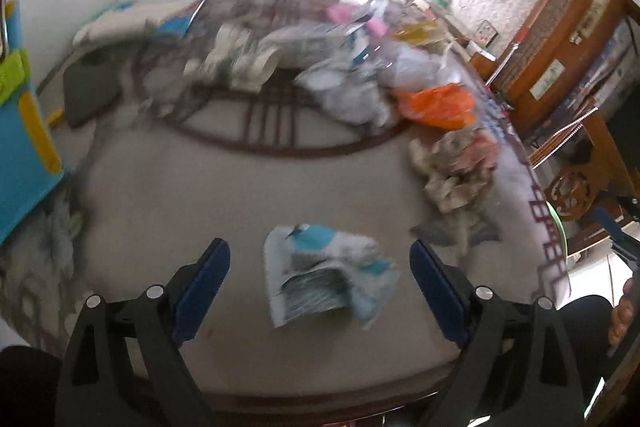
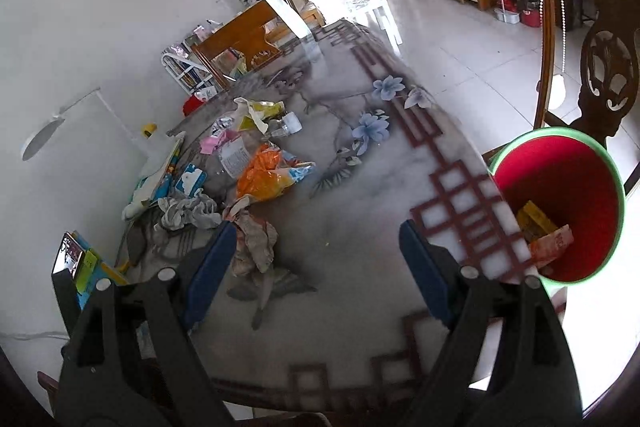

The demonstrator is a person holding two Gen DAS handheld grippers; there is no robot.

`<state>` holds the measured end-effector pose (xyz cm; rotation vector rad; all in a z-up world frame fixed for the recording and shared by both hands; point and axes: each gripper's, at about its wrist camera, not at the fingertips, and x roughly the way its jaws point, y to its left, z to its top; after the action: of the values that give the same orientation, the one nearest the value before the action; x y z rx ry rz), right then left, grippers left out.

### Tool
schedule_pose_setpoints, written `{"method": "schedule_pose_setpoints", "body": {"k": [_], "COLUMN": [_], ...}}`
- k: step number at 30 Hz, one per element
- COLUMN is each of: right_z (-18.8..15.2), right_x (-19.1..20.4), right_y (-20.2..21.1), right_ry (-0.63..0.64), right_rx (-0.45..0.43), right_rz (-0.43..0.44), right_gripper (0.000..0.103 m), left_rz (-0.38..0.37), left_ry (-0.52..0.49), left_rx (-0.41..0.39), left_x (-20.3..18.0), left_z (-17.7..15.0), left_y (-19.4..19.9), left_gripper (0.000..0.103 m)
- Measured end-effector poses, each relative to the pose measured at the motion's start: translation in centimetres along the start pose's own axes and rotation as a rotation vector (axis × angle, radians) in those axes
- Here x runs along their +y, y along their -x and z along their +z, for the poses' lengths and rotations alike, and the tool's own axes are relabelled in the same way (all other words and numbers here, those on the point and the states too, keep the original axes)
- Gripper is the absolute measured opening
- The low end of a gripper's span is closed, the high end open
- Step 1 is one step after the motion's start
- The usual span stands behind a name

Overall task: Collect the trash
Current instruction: 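Grasp the blue-and-white wrapper on the table with the left gripper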

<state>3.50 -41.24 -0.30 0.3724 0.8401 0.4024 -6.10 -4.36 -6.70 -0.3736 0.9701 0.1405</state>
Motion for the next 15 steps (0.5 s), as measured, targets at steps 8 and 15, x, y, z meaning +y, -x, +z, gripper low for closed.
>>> {"method": "schedule_pose_setpoints", "body": {"k": [8, 15], "right_z": [-0.1, -0.1], "right_x": [0.2, 0.4], "right_y": [-0.3, -0.6], "right_ry": [0.01, 0.019], "right_rx": [0.011, 0.01], "right_rz": [-0.023, -0.042], "right_gripper": [0.081, 0.081], "left_rz": [-0.01, -0.036], "left_ry": [-0.023, 0.006], "left_rx": [0.092, 0.089], "left_x": [-0.4, 0.0], "left_z": [-1.1, -0.9], "left_y": [-3.6, -3.8], "left_gripper": [0.084, 0.042]}}
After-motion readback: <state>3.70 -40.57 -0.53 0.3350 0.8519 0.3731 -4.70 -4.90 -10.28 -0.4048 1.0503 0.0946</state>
